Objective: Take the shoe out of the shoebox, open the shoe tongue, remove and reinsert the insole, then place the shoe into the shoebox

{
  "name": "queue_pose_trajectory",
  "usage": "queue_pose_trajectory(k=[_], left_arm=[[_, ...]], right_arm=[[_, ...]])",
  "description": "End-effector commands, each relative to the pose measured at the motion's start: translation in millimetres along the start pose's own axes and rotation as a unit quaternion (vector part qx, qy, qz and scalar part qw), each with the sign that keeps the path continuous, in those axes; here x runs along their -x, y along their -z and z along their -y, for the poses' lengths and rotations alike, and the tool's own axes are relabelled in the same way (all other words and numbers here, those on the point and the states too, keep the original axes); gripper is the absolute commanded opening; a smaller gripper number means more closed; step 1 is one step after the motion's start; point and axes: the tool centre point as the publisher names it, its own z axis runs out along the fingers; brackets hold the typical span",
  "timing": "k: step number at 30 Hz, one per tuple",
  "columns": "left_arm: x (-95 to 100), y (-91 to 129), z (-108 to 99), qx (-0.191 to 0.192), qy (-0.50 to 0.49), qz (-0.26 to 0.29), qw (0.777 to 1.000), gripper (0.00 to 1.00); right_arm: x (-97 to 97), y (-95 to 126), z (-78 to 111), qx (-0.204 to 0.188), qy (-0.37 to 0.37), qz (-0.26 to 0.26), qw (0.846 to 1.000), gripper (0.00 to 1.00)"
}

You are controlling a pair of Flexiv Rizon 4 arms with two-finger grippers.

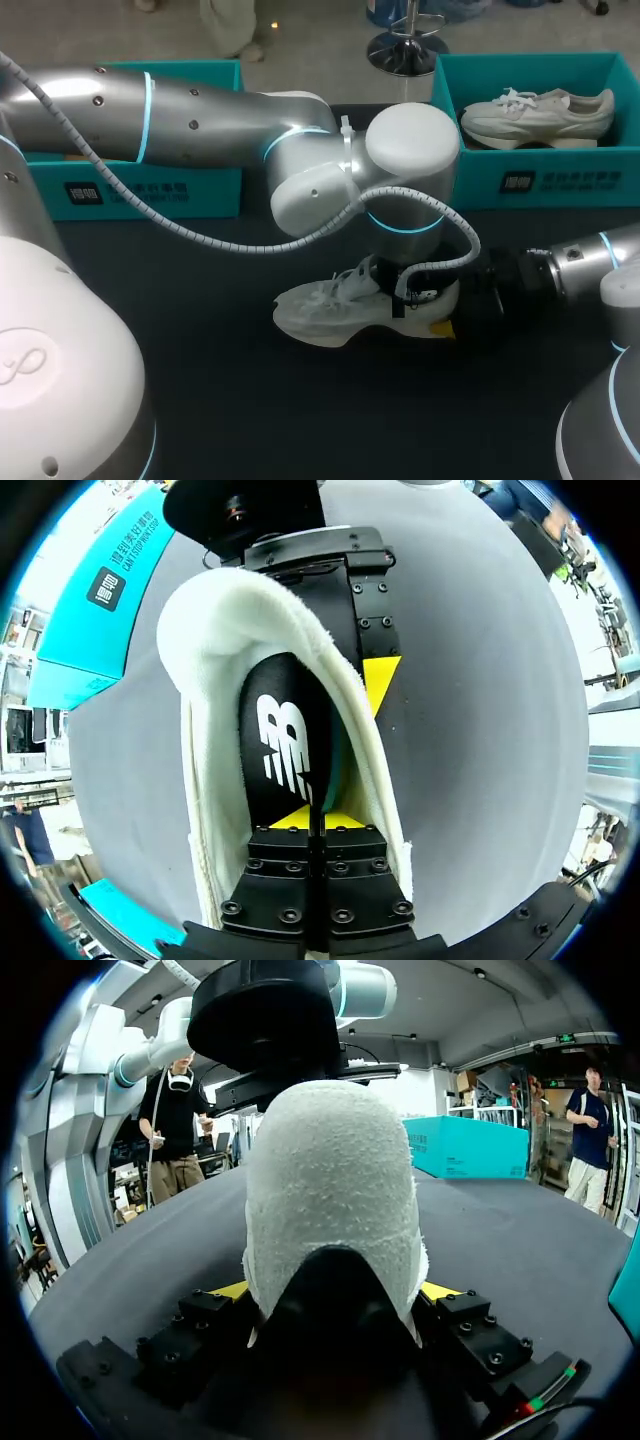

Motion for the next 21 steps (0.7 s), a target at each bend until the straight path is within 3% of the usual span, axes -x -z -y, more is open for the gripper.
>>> queue_pose_trajectory(k=[1, 6, 21], left_arm=[[-7.9, 28, -17, -0.015, 0.005, 0.012, 1.000, 0.00], [-5.8, 46, -22, -0.033, 0.025, 0.021, 0.999, 0.00], [-0.4, 68, -21, -0.051, 0.043, 0.030, 0.997, 0.00]], right_arm=[[0.6, -5, 5.2, -0.001, 0.000, 0.001, 1.000, 0.00], [0.6, -5, 5.2, -0.001, 0.000, 0.001, 1.000, 0.00], [0.6, -5, 5.2, -0.001, 0.000, 0.001, 1.000, 0.00]])
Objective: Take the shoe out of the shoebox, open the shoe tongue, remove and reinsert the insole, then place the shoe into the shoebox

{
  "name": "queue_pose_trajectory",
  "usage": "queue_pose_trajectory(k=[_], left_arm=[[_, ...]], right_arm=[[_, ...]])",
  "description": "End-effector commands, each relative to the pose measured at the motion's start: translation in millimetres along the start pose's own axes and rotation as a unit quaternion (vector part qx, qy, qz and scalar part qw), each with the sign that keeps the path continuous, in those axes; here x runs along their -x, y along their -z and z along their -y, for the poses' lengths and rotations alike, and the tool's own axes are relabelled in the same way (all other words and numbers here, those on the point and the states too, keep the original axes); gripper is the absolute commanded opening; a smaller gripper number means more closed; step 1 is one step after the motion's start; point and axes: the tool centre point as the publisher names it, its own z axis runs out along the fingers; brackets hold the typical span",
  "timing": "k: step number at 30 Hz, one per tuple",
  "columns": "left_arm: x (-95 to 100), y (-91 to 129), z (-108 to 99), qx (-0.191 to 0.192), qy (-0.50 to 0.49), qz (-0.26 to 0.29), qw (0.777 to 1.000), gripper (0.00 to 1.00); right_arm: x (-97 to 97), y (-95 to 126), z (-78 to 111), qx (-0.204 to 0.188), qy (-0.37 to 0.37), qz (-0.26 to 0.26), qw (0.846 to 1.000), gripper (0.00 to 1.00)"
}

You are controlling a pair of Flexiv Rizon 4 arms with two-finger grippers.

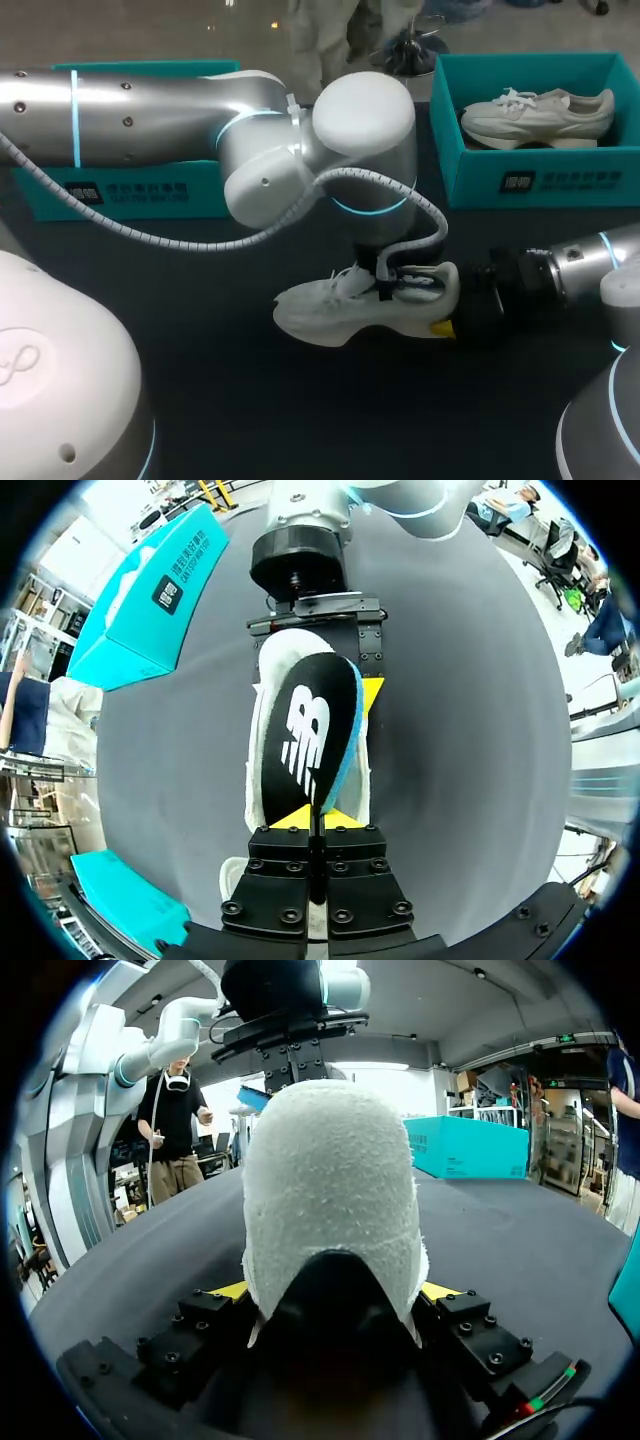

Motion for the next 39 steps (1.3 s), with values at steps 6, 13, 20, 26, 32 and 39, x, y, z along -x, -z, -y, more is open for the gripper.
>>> queue_pose_trajectory(k=[6, 13, 20, 26, 32, 39], left_arm=[[-11.8, 5, 7, -0.001, -0.018, -0.002, 1.000, 0.00], [-19.9, -1, 27, -0.005, -0.029, -0.008, 1.000, 0.00], [-20.7, 4, 42, -0.018, -0.034, -0.003, 0.999, 0.00], [-16.1, 2, 43, -0.020, -0.026, 0.011, 0.999, 0.19], [-10.4, -2, 38, -0.022, -0.022, 0.017, 0.999, 0.33], [-8.8, -9, 35, -0.025, -0.025, 0.027, 0.999, 0.34]], right_arm=[[0.8, -5, 5.2, -0.001, 0.000, 0.001, 1.000, 0.00], [0.8, -5, 5.2, -0.001, 0.000, 0.001, 1.000, 0.00], [0.8, -5, 5.2, -0.001, 0.000, 0.001, 1.000, 0.00], [0.8, -5, 5.2, -0.001, 0.000, 0.001, 1.000, 0.00], [0.8, -5, 5.2, -0.001, 0.000, 0.001, 1.000, 0.00], [0.8, -5, 5.2, -0.001, 0.000, 0.001, 1.000, 0.00]])
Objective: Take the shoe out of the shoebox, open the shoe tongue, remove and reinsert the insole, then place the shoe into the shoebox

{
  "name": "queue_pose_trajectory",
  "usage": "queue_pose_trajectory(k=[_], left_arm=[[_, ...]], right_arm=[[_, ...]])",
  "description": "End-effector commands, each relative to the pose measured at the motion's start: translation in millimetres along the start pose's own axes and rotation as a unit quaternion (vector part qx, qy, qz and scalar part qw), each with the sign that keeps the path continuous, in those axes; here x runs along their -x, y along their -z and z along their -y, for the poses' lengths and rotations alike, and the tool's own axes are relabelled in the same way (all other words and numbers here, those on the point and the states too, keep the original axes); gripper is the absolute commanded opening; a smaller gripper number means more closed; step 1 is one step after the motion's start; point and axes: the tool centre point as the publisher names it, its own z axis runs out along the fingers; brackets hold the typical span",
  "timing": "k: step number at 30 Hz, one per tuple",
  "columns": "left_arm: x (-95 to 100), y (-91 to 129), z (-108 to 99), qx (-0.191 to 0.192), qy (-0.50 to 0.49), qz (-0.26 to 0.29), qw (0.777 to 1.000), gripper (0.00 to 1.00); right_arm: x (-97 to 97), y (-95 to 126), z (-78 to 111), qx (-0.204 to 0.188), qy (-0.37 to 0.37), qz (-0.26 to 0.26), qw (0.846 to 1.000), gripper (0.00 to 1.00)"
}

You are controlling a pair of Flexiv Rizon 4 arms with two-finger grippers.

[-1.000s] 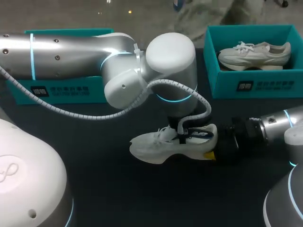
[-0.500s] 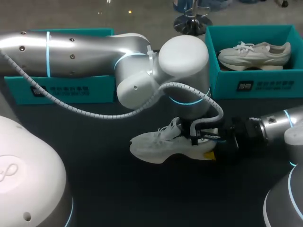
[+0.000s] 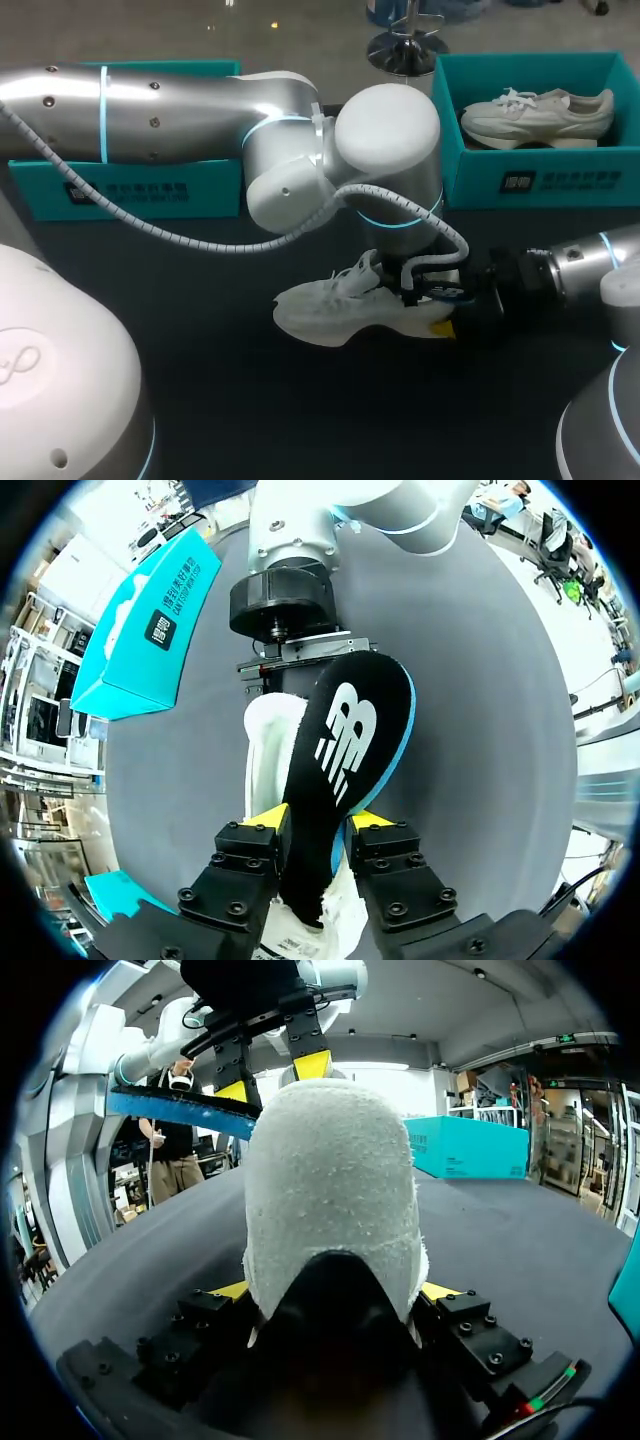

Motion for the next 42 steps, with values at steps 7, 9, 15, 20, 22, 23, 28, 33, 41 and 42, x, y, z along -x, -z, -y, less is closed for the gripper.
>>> queue_pose_trajectory(k=[7, 9, 15, 20, 22, 23, 28, 33, 41, 42], left_arm=[[0.9, -17, 1, -0.005, -0.008, 0.014, 1.000, 0.33], [1.4, -20, 2, -0.005, -0.009, 0.017, 1.000, 0.33], [3.0, -23, 8, -0.008, -0.006, 0.021, 1.000, 0.25], [3.1, -21, 12, -0.014, -0.005, 0.016, 1.000, 0.00], [2.8, -18, 11, -0.021, -0.005, 0.013, 1.000, 0.00], [2.9, -15, 11, -0.023, -0.003, 0.010, 1.000, 0.00], [2.0, -3, 7, -0.037, 0.003, 0.000, 0.999, 0.00], [1.7, 15, 3, -0.058, 0.017, -0.013, 0.998, 0.00], [3.7, 56, 20, -0.122, 0.045, -0.056, 0.990, 0.00], [4.8, 62, 25, -0.132, 0.047, -0.062, 0.988, 0.00]], right_arm=[[0.6, -5, 5.0, -0.002, 0.000, 0.000, 1.000, 0.00], [0.6, -5, 5.0, -0.002, 0.000, 0.000, 1.000, 0.00], [0.6, -5, 5.0, -0.002, 0.000, 0.000, 1.000, 0.00], [0.6, -5, 5.0, -0.002, 0.000, 0.000, 1.000, 0.00], [0.6, -5, 5.0, -0.002, 0.000, 0.000, 1.000, 0.00], [0.6, -5, 5.0, -0.002, 0.000, 0.000, 1.000, 0.00], [0.6, -5, 5.0, -0.002, 0.000, 0.000, 1.000, 0.00], [0.6, -5, 5.0, -0.002, 0.000, 0.000, 1.000, 0.00], [0.6, -5, 5.0, -0.002, 0.000, 0.000, 1.000, 0.00], [0.6, -5, 5.0, -0.002, 0.000, 0.000, 1.000, 0.00]])
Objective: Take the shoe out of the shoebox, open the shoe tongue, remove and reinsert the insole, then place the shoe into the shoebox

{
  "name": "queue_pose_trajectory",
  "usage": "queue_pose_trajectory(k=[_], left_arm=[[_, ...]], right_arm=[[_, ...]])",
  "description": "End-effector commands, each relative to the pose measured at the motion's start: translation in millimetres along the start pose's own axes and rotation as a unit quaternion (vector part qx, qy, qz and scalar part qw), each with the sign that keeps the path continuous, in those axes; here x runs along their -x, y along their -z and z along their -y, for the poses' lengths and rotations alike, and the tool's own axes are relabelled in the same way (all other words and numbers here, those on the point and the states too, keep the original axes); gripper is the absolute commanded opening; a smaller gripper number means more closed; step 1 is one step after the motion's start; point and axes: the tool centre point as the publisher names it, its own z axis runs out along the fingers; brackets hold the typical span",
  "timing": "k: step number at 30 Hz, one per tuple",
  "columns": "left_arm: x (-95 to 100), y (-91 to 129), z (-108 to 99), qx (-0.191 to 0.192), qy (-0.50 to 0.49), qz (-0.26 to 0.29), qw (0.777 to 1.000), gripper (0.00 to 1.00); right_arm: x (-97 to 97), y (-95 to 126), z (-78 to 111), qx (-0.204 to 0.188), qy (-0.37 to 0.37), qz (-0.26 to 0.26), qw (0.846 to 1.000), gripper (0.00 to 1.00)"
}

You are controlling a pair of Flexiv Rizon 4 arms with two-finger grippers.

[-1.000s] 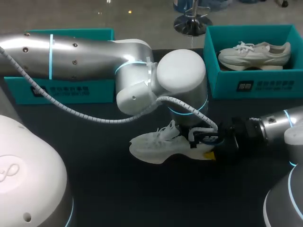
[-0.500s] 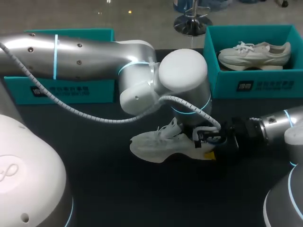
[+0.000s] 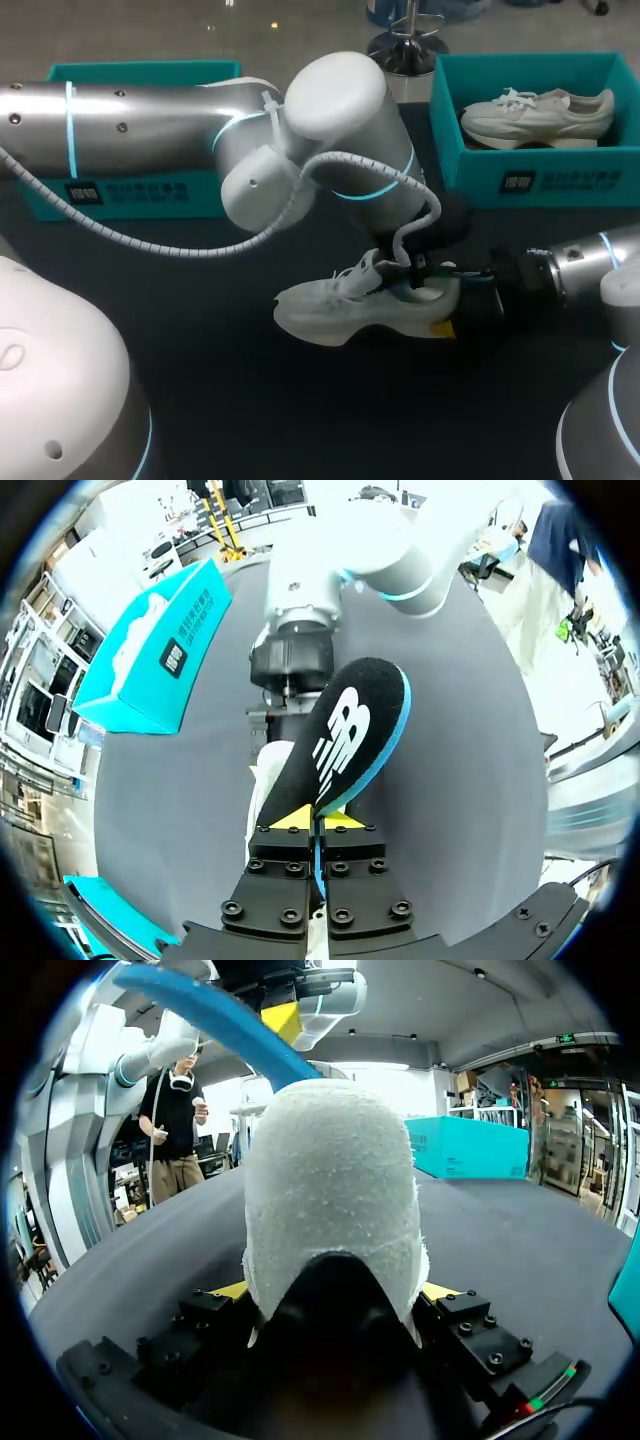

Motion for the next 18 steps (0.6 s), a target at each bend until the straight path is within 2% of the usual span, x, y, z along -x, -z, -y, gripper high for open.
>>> queue_pose_trajectory(k=[1, 6, 10, 13, 18], left_arm=[[3.7, 32, 11, -0.046, 0.007, -0.032, 0.998, 0.00], [12.8, 73, 45, -0.115, 0.029, -0.087, 0.989, 0.00], [23.6, 110, 67, -0.167, 0.042, -0.111, 0.979, 0.00], [37.4, 145, 80, -0.221, 0.057, -0.152, 0.962, 0.00], [70.7, 193, 84, -0.291, 0.091, -0.230, 0.924, 0.00]], right_arm=[[0.6, -5, 4.9, -0.002, -0.001, 0.000, 1.000, 0.00], [0.6, -5, 4.9, -0.002, -0.001, 0.000, 1.000, 0.00], [0.6, -5, 4.9, -0.002, -0.001, 0.000, 1.000, 0.00], [0.6, -5, 4.9, -0.002, -0.001, 0.000, 1.000, 0.00], [0.6, -5, 4.9, -0.002, -0.001, 0.000, 1.000, 0.00]])
